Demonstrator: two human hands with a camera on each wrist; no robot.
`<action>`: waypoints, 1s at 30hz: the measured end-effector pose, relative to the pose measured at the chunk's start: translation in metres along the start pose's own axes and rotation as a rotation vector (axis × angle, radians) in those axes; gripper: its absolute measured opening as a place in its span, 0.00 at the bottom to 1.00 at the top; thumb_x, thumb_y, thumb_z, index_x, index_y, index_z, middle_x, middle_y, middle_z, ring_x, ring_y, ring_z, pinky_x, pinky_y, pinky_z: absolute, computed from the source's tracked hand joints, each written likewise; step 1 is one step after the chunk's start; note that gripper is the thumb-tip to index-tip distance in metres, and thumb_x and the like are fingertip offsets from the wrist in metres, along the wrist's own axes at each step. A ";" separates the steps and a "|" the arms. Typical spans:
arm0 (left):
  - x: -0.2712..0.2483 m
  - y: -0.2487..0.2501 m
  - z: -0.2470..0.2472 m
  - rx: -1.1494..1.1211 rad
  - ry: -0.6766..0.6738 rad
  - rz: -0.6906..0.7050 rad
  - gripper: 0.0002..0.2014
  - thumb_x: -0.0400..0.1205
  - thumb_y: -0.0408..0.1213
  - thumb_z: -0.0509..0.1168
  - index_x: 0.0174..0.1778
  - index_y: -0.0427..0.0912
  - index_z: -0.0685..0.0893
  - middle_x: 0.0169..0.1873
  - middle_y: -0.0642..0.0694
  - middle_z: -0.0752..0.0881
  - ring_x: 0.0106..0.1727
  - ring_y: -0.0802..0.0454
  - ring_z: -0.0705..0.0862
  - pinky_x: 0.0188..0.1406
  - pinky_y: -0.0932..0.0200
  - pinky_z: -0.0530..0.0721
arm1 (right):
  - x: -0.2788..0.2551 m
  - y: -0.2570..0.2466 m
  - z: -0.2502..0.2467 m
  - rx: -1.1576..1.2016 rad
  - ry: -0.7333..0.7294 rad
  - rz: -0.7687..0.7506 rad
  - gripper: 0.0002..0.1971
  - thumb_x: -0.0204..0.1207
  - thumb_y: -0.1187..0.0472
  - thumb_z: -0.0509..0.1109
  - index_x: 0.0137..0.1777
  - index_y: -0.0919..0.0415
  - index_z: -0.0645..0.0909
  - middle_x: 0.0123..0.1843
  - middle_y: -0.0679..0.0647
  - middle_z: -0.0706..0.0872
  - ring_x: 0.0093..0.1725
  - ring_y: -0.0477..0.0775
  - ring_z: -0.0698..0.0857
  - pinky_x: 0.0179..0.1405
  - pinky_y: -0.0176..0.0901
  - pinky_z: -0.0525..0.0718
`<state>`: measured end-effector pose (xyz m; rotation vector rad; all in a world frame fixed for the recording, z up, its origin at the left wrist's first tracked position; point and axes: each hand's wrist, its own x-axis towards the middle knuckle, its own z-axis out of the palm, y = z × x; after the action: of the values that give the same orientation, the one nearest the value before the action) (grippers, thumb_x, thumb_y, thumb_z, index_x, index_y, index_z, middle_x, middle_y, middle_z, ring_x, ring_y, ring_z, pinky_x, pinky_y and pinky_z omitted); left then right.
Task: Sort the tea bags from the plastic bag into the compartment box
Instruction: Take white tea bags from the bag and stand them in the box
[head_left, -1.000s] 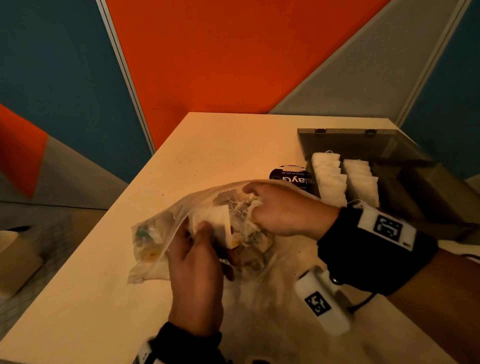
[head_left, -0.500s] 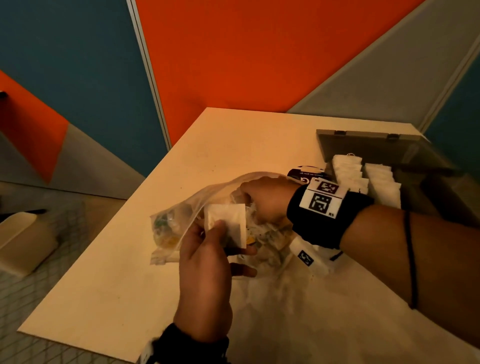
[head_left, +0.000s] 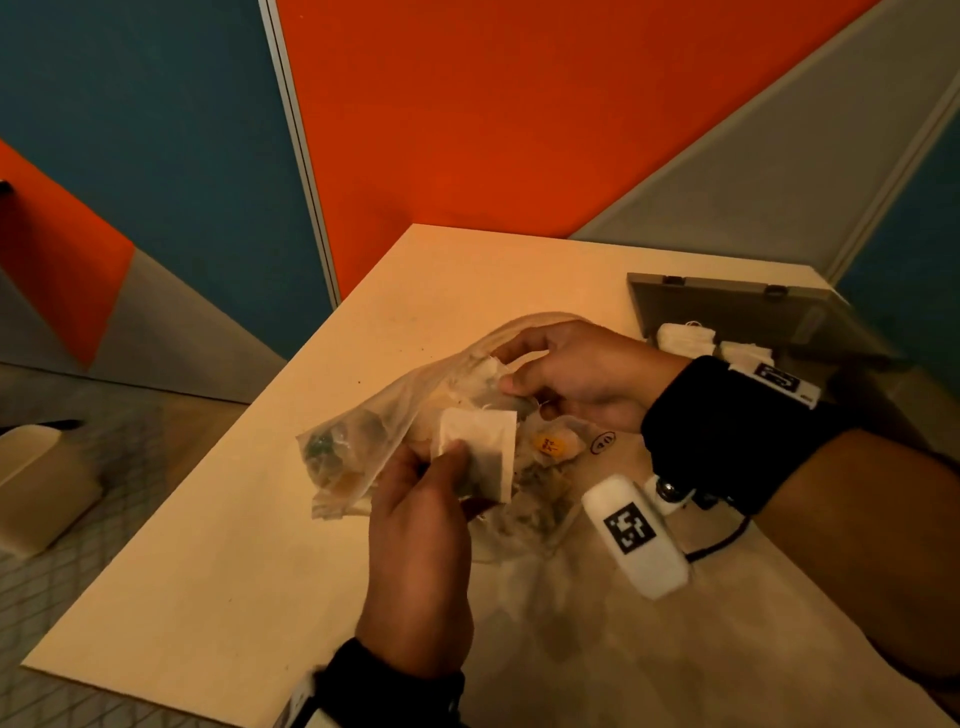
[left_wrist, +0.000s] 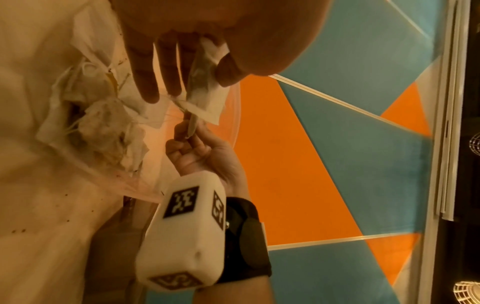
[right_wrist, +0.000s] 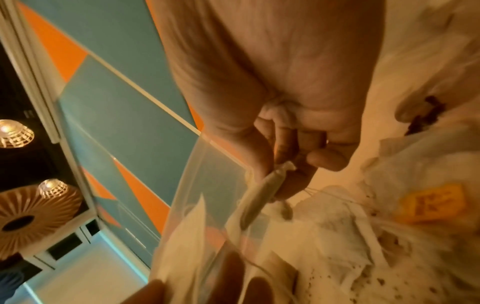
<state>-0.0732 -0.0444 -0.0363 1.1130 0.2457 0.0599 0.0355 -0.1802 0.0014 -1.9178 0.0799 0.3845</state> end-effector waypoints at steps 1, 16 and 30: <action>0.000 0.001 0.001 -0.003 -0.020 0.010 0.13 0.85 0.30 0.59 0.52 0.46 0.88 0.44 0.49 0.92 0.43 0.51 0.89 0.47 0.48 0.86 | -0.003 0.000 -0.001 0.050 -0.036 0.016 0.10 0.76 0.72 0.72 0.50 0.57 0.84 0.41 0.58 0.85 0.39 0.55 0.79 0.30 0.44 0.72; 0.010 -0.007 0.012 0.119 -0.110 -0.049 0.08 0.82 0.32 0.66 0.40 0.38 0.88 0.41 0.35 0.90 0.39 0.44 0.88 0.33 0.53 0.86 | -0.027 0.012 0.001 0.107 -0.032 0.010 0.11 0.75 0.73 0.70 0.53 0.59 0.86 0.45 0.60 0.86 0.43 0.59 0.80 0.43 0.53 0.76; 0.004 -0.009 -0.001 0.118 0.008 -0.039 0.07 0.79 0.29 0.66 0.40 0.26 0.84 0.37 0.40 0.86 0.43 0.43 0.83 0.43 0.46 0.82 | -0.027 0.007 0.001 -0.116 0.195 0.033 0.20 0.82 0.55 0.67 0.64 0.72 0.79 0.62 0.73 0.81 0.60 0.75 0.81 0.43 0.44 0.73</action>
<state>-0.0699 -0.0470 -0.0459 1.2252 0.2808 0.0157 0.0083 -0.1857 0.0026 -2.0668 0.2217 0.2274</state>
